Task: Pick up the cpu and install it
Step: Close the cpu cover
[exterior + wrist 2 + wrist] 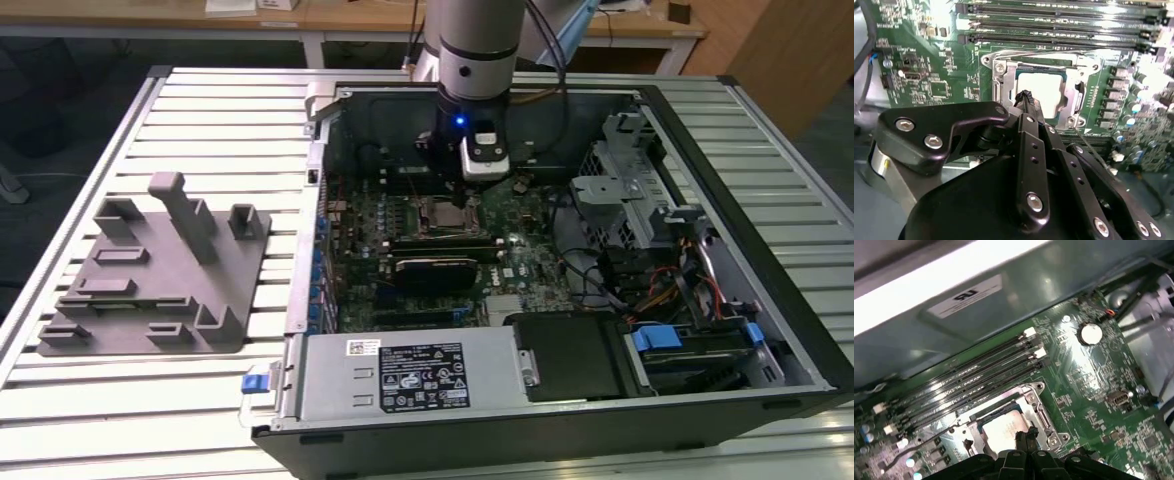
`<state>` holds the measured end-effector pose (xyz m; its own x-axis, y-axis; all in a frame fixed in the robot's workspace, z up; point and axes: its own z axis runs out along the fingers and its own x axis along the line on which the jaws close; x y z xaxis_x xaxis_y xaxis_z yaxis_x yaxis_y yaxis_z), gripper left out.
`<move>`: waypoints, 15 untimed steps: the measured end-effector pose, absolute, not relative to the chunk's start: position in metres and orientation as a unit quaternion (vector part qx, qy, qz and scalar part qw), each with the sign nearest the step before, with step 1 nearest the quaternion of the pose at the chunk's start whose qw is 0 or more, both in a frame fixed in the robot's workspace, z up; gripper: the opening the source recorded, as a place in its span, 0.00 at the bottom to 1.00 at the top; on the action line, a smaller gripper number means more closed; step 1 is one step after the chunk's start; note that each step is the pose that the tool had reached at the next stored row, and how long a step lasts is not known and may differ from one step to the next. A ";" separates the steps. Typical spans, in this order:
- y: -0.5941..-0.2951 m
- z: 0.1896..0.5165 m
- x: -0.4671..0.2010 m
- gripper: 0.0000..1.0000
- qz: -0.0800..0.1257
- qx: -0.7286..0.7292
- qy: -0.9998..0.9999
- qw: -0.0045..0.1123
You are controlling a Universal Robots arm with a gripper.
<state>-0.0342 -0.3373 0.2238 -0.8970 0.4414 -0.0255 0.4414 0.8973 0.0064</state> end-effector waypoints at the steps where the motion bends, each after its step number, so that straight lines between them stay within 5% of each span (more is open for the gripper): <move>1: -0.337 0.224 -0.034 0.11 0.000 0.218 0.976 0.013; 15: -0.337 0.222 -0.034 0.11 0.002 0.093 0.996 0.013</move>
<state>-0.0342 -0.3374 0.2222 -0.9824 0.1849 -0.0256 0.1848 0.9828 0.0065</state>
